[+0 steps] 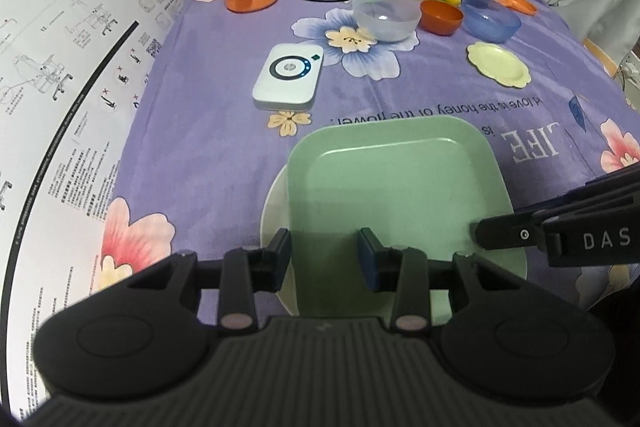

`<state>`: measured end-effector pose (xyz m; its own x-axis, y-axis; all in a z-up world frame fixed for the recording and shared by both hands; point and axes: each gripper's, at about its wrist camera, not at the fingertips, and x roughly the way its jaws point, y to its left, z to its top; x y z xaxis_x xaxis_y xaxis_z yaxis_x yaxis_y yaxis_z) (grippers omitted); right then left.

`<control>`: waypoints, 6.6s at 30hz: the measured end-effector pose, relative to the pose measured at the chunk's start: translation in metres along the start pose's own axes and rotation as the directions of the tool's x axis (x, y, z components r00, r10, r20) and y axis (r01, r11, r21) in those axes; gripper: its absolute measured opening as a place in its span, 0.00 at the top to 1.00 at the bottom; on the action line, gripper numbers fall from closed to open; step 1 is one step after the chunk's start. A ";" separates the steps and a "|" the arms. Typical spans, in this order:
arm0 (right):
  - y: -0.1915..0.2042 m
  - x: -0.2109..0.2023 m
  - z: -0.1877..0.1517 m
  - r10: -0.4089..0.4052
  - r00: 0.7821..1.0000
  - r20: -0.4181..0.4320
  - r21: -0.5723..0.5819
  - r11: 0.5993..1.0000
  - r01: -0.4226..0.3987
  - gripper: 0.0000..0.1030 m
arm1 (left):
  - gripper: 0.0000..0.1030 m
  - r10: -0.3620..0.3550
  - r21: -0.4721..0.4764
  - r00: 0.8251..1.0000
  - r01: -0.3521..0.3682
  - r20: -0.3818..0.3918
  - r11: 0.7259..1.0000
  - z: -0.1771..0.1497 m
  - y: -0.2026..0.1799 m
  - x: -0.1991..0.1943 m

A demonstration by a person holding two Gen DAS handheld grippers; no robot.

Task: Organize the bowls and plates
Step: 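Carry the green plate onto the white plate and release it, then move the right gripper to the yellow scalloped saucer and grasp it, then carry the yellow saucer onto the green plate and lower it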

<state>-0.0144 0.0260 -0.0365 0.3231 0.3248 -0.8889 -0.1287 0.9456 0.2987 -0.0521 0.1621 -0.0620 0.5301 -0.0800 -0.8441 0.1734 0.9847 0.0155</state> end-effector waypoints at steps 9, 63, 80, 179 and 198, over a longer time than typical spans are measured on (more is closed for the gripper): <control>-0.001 0.007 0.003 -0.013 1.000 -0.015 0.000 1.000 0.013 0.82 | 0.65 -0.009 0.013 1.000 0.009 -0.017 1.000 -0.001 0.000 0.009; -0.082 -0.043 0.024 -0.101 0.971 0.218 0.091 0.992 0.083 0.00 | 0.00 0.006 -0.019 0.996 -0.004 0.084 1.000 0.068 -0.044 0.019; -0.220 -0.030 0.064 -0.208 0.946 0.247 0.299 0.945 0.129 0.16 | 0.00 -0.074 0.123 0.996 0.067 0.057 0.990 0.144 -0.145 0.100; -0.001 0.010 0.009 0.067 0.998 -0.014 0.071 0.995 -0.066 0.74 | 0.72 -0.051 0.024 0.998 0.052 -0.031 0.998 0.012 -0.009 0.011; -0.001 0.002 0.016 0.067 0.997 0.037 0.036 0.997 -0.068 0.11 | 0.07 -0.037 0.027 0.997 0.036 0.061 0.999 0.008 -0.006 0.000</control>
<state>0.0017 0.0261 -0.0330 0.3482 0.3876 -0.8536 -0.1167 0.9214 0.3707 -0.0464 0.1550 -0.0581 0.5729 -0.1259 -0.8099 0.2142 0.9768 -0.0004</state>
